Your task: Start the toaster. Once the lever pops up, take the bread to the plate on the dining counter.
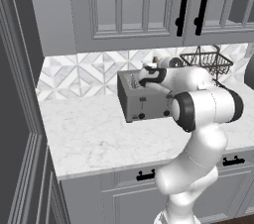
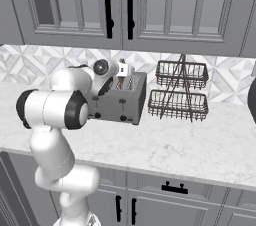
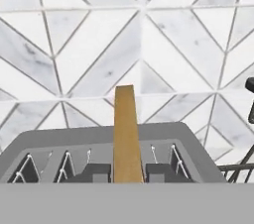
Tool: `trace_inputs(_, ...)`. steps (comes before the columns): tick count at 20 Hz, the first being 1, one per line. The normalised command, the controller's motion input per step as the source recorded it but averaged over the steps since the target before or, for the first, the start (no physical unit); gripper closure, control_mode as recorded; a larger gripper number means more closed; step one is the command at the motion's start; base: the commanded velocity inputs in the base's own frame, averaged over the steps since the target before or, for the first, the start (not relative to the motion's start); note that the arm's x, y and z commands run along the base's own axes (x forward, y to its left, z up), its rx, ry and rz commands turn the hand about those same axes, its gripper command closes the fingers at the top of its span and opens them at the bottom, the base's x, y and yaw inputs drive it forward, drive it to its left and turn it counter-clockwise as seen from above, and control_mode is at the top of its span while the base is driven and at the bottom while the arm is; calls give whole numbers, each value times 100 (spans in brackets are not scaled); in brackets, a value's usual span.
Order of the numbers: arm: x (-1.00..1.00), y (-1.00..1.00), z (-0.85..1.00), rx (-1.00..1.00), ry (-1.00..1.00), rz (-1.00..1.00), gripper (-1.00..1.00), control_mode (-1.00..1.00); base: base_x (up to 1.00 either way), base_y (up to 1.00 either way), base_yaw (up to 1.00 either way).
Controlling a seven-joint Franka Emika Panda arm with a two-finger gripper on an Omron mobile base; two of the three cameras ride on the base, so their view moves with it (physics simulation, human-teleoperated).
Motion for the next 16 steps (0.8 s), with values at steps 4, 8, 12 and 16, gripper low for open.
trace_inputs(4,-28,-2,37,5,-14,0,100,-100,0,0,0)
trace_inputs(8,-42,0,30,2,-4,0,100,-100,0,0,0)
trace_inputs(12,-46,0,10,0,4,0,100,-100,0,0,0)
trace_inputs(16,-59,0,37,0,12,0,100,-100,0,0,0)
